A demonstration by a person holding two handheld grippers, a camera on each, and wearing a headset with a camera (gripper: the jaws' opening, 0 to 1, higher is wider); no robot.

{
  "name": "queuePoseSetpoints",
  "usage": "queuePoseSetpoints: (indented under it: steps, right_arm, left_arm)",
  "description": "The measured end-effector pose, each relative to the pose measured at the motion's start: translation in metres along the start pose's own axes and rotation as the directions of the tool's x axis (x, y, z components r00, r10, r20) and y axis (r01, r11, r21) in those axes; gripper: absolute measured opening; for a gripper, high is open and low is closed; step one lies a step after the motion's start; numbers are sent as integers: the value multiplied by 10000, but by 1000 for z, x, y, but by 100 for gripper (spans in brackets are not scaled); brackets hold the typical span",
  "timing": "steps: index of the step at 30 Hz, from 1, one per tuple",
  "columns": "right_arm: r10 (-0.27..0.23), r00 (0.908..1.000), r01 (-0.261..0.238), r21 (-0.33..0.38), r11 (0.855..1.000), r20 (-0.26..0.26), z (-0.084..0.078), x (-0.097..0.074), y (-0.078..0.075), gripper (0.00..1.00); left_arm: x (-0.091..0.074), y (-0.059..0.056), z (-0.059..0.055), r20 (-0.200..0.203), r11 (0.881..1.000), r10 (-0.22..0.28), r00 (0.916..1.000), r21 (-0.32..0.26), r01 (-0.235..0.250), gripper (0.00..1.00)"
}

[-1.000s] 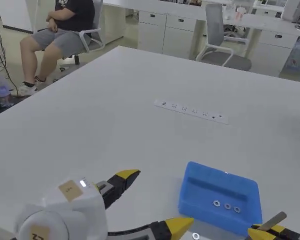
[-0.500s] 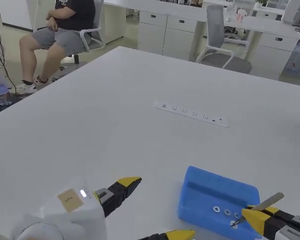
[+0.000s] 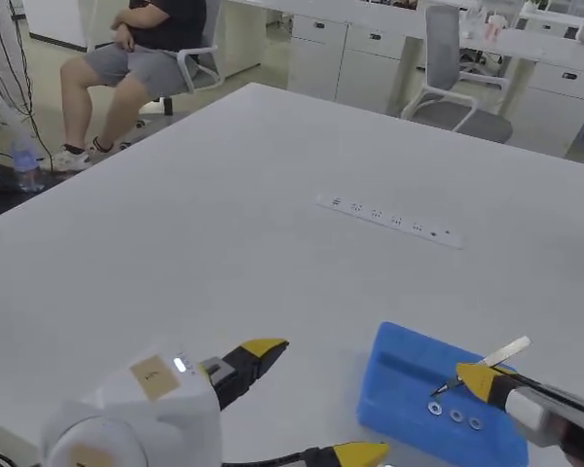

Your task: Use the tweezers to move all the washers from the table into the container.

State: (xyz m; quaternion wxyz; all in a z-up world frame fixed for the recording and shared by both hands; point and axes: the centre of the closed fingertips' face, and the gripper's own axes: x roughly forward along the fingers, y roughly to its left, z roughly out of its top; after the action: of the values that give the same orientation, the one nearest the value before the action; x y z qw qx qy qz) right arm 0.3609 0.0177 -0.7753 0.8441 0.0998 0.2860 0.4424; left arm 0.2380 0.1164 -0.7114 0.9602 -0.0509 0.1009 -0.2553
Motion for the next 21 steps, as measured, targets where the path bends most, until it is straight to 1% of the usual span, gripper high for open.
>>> queuePoseSetpoints:
  steps: [4, 6, 8, 11, 14, 15, 16, 21]
  right_arm:
    - [-25, 9998, 25, 41, 10000, -194, -4, 8, -1, 3]
    - [-80, 9998, 80, -9, 10000, -173, -4, 11, -1, 3]
    - [-198, 9996, 194, -159, 9997, -222, -5, 16, -3, 3]
    - [-310, 9993, 308, -88, 9995, -218, -8, 22, -9, 3]
    - [-378, 9981, 362, -338, 9988, -479, -13, 27, -12, 3]
    - [-378, 9978, 361, -328, 9988, -537, -14, 29, -16, 3]
    - [-364, 9975, 342, -371, 9987, -603, -15, 30, -16, 3]
    - [-464, 9959, 423, -532, 9977, -783, -18, 32, -19, 3]
  left_arm:
    - [0, 1, 0, -23, 10000, 40, 10000, 0, -40, 73]
    - [-1, 1, -1, -32, 10000, 27, 10000, -10, -27, 72]
    - [0, 1, -2, -79, 10000, 9, 10000, 4, -9, 72]
    - [-1, 1, -2, -96, 10000, 8, 10000, 59, -7, 72]
    - [-1, 1, -2, -106, 10000, 24, 9999, 50, -23, 72]
    - [-1, 1, -2, -104, 10000, 32, 9999, 49, -31, 72]
    - [-1, 2, -2, -106, 10000, 34, 9999, 45, -34, 72]
    - [-2, 2, -2, -96, 10000, 47, 9999, 58, -46, 70]
